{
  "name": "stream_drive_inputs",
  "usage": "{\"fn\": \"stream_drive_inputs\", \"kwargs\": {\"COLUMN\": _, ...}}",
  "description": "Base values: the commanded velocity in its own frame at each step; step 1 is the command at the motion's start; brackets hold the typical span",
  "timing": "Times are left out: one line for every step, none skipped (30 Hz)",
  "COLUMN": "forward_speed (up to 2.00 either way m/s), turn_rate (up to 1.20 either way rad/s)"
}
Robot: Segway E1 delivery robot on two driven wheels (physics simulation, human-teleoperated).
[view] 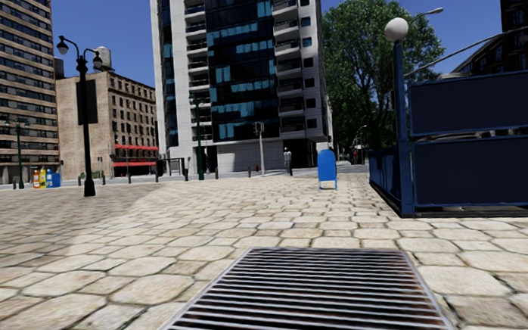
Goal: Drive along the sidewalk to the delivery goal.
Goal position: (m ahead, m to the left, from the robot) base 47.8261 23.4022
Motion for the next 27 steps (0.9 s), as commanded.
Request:
{"fn": "stream_drive_inputs", "kwargs": {"forward_speed": 2.0, "turn_rate": 0.48}}
{"fn": "stream_drive_inputs", "kwargs": {"forward_speed": 2.0, "turn_rate": 0.48}}
{"fn": "stream_drive_inputs", "kwargs": {"forward_speed": 2.0, "turn_rate": 0.41}}
{"fn": "stream_drive_inputs", "kwargs": {"forward_speed": 2.0, "turn_rate": 0.31}}
{"fn": "stream_drive_inputs", "kwargs": {"forward_speed": 2.0, "turn_rate": 0.16}}
{"fn": "stream_drive_inputs", "kwargs": {"forward_speed": 2.0, "turn_rate": 0.16}}
{"fn": "stream_drive_inputs", "kwargs": {"forward_speed": 2.0, "turn_rate": 0.04}}
{"fn": "stream_drive_inputs", "kwargs": {"forward_speed": 2.0, "turn_rate": 0.0}}
{"fn": "stream_drive_inputs", "kwargs": {"forward_speed": 2.0, "turn_rate": 0.0}}
{"fn": "stream_drive_inputs", "kwargs": {"forward_speed": 2.0, "turn_rate": 0.0}}
{"fn": "stream_drive_inputs", "kwargs": {"forward_speed": 2.0, "turn_rate": 0.0}}
{"fn": "stream_drive_inputs", "kwargs": {"forward_speed": 2.0, "turn_rate": 0.0}}
{"fn": "stream_drive_inputs", "kwargs": {"forward_speed": 2.0, "turn_rate": 0.0}}
{"fn": "stream_drive_inputs", "kwargs": {"forward_speed": 2.0, "turn_rate": 0.0}}
{"fn": "stream_drive_inputs", "kwargs": {"forward_speed": 2.0, "turn_rate": 0.0}}
{"fn": "stream_drive_inputs", "kwargs": {"forward_speed": 2.0, "turn_rate": 0.0}}
{"fn": "stream_drive_inputs", "kwargs": {"forward_speed": 2.0, "turn_rate": 0.0}}
{"fn": "stream_drive_inputs", "kwargs": {"forward_speed": 2.0, "turn_rate": 0.0}}
{"fn": "stream_drive_inputs", "kwargs": {"forward_speed": 2.0, "turn_rate": 0.0}}
{"fn": "stream_drive_inputs", "kwargs": {"forward_speed": 2.0, "turn_rate": 0.0}}
{"fn": "stream_drive_inputs", "kwargs": {"forward_speed": 2.0, "turn_rate": 0.0}}
{"fn": "stream_drive_inputs", "kwargs": {"forward_speed": 2.0, "turn_rate": 0.0}}
{"fn": "stream_drive_inputs", "kwargs": {"forward_speed": 2.0, "turn_rate": 0.0}}
{"fn": "stream_drive_inputs", "kwargs": {"forward_speed": 2.0, "turn_rate": 0.0}}
{"fn": "stream_drive_inputs", "kwargs": {"forward_speed": 2.0, "turn_rate": 0.0}}
{"fn": "stream_drive_inputs", "kwargs": {"forward_speed": 2.0, "turn_rate": 0.0}}
{"fn": "stream_drive_inputs", "kwargs": {"forward_speed": 2.0, "turn_rate": 0.0}}
